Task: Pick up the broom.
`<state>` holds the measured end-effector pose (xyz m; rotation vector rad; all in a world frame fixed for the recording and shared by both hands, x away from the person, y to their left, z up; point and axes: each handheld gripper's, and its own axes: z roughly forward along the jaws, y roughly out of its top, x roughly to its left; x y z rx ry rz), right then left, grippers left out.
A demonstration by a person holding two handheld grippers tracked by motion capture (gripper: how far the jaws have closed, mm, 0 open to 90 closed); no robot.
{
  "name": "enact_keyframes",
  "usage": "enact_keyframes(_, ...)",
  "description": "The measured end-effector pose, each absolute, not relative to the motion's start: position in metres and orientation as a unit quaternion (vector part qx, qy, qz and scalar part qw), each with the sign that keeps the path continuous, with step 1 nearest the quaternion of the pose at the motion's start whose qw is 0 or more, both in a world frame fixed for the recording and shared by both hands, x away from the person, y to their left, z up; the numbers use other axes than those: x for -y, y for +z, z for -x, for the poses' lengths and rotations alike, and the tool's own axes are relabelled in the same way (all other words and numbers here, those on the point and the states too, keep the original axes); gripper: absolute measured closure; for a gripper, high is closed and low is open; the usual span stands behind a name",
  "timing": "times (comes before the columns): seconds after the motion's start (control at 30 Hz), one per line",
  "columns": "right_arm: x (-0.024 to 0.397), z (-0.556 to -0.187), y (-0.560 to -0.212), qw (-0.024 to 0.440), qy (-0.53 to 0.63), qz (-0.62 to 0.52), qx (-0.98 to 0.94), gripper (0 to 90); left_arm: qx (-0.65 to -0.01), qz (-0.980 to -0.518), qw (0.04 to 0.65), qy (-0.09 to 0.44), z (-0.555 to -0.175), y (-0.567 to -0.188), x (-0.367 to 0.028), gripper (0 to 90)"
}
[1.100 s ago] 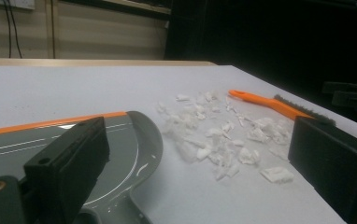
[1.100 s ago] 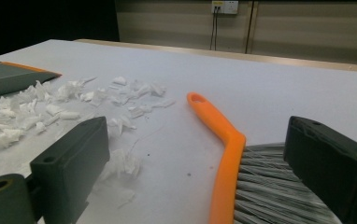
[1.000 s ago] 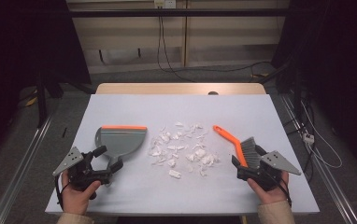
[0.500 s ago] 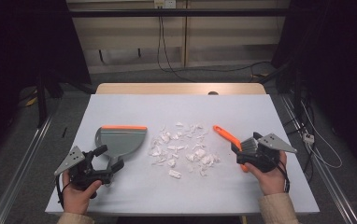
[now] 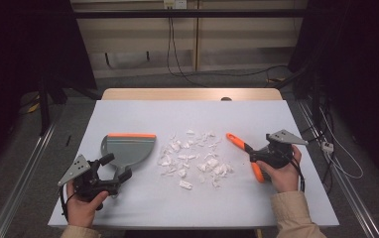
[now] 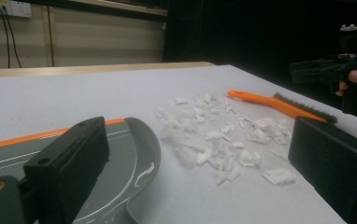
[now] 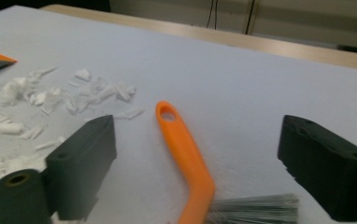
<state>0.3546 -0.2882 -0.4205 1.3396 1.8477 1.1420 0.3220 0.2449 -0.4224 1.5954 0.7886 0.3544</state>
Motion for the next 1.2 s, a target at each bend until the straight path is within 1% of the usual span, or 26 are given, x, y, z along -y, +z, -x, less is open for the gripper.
enact_keyframes(0.1, 0.289, -0.361, -0.424, 0.288, 0.415, -0.5, -0.703, 17.9, -0.344, -0.69, 0.617, 0.155, -0.322, -0.422, -0.246, 4.8)
enact_keyframes(0.17, 0.288, -0.366, -0.427, 0.282, 0.405, -0.492, -0.717, 25.7, -0.344, -0.69, 0.618, 0.155, -0.322, -0.423, -0.246, 4.9)
enact_keyframes(0.2, 0.287, -0.368, -0.429, 0.276, 0.402, -0.491, -0.722, 27.6, -0.344, -0.69, 0.618, 0.153, -0.322, -0.423, -0.246, 4.9)
enact_keyframes(0.23, 0.286, -0.371, -0.43, 0.272, 0.394, -0.493, -0.727, 27.6, -0.344, -0.69, 0.618, 0.153, -0.322, -0.423, -0.246, 4.9)
enact_keyframes(0.27, 0.286, -0.374, -0.432, 0.269, 0.39, -0.493, -0.73, 30.0, -0.344, -0.69, 0.618, 0.153, -0.322, -0.423, -0.246, 4.9)
enact_keyframes(0.3, 0.285, -0.376, -0.434, 0.266, 0.385, -0.491, -0.735, 34.6, -0.344, -0.692, 0.617, 0.152, -0.322, -0.423, -0.246, 4.8)
enact_keyframes(0.37, 0.283, -0.381, -0.437, 0.261, 0.366, -0.488, -0.748, 37.9, -0.344, -0.692, 0.617, 0.152, -0.322, -0.423, -0.246, 4.9)
enact_keyframes(0.43, 0.282, -0.385, -0.442, 0.249, 0.358, -0.493, -0.753, 42.3, -0.344, -0.692, 0.616, 0.152, -0.322, -0.423, -0.246, 4.9)
enact_keyframes(0.5, 0.281, -0.388, -0.446, 0.235, 0.354, -0.491, -0.76, 44.6, -0.342, -0.692, 0.617, 0.152, -0.323, -0.424, -0.246, 4.9)
enact_keyframes(0.53, 0.281, -0.389, -0.448, 0.233, 0.347, -0.495, -0.762, 48.5, -0.344, -0.691, 0.617, 0.152, -0.322, -0.424, -0.246, 4.9)
enact_keyframes(0.6, 0.28, -0.391, -0.45, 0.222, 0.342, -0.497, -0.766, 52.3, -0.344, -0.69, 0.619, 0.151, -0.323, -0.424, -0.246, 4.9)
enact_keyframes(0.73, 0.281, -0.394, -0.451, 0.218, 0.324, -0.503, -0.771, 58.6, -0.342, -0.693, 0.617, 0.15, -0.323, -0.425, -0.245, 4.9)
enact_keyframes(0.8, 0.282, -0.397, -0.451, 0.209, 0.323, -0.504, -0.773, 60.0, -0.343, -0.693, 0.616, 0.15, -0.323, -0.425, -0.245, 4.9)
enact_keyframes(0.93, 0.278, -0.405, -0.453, 0.2, 0.301, -0.504, -0.785, 59.5, -0.342, -0.694, 0.615, 0.149, -0.323, -0.425, -0.244, 4.9)
enact_keyframes(1.0, 0.274, -0.41, -0.452, 0.189, 0.29, -0.508, -0.789, 63.7, -0.342, -0.694, 0.615, 0.149, -0.323, -0.425, -0.243, 4.9)
enact_keyframes(1.07, 0.271, -0.415, -0.449, 0.177, 0.269, -0.509, -0.798, 64.9, -0.342, -0.693, 0.616, 0.149, -0.323, -0.424, -0.243, 4.9)
enact_keyframes(1.13, 0.27, -0.419, -0.447, 0.172, 0.256, -0.501, -0.808, 68.2, -0.342, -0.694, 0.615, 0.152, -0.323, -0.424, -0.243, 4.9)
enact_keyframes(1.2, 0.269, -0.422, -0.445, 0.164, 0.252, -0.511, -0.806, 68.7, -0.341, -0.693, 0.617, 0.151, -0.324, -0.424, -0.242, 4.9)
